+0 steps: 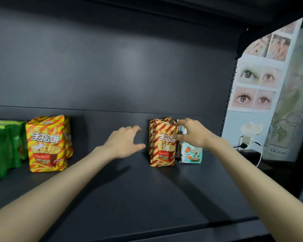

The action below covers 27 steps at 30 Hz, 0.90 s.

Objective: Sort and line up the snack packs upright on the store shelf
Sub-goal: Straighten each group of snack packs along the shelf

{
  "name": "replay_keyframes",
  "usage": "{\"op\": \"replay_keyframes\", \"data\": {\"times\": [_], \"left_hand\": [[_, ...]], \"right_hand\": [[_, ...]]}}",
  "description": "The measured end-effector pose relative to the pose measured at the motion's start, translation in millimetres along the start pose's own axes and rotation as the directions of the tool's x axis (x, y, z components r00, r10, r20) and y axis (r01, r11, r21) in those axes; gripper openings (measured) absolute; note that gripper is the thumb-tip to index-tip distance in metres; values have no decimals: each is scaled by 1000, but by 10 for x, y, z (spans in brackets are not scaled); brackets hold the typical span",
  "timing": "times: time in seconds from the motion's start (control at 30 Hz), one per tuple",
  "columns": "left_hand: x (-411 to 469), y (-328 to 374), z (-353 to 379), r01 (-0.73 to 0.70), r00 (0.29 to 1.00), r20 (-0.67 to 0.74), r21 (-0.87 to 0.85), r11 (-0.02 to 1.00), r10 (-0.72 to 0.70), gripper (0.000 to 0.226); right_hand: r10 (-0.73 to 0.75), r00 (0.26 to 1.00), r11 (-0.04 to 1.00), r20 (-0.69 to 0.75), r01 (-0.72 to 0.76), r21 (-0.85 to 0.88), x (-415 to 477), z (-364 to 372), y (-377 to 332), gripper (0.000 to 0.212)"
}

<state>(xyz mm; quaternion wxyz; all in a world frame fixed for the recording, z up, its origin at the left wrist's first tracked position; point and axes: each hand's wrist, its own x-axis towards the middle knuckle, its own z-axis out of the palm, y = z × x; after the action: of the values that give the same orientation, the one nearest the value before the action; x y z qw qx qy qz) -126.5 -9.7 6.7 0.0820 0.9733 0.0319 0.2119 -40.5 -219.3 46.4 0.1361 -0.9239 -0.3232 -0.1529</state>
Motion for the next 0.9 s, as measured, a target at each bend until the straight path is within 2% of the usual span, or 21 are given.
{"op": "replay_keyframes", "data": {"times": [0.23,0.4,0.7,0.9], "left_hand": [[191,319,188,77,996,56,-121,990,-71,80],[333,365,287,116,990,104,-261,958,-92,92],[579,286,524,188,971,226,-509,840,-81,109],[716,198,679,231,955,286,-569,789,-74,116]], "right_hand": [[-61,998,994,7,60,94,120,-54,306,56],[-83,996,985,15,80,156,276,12,432,66],[-95,995,995,40,95,19,630,123,538,87],[-137,988,990,68,136,25,809,198,618,86]]}}
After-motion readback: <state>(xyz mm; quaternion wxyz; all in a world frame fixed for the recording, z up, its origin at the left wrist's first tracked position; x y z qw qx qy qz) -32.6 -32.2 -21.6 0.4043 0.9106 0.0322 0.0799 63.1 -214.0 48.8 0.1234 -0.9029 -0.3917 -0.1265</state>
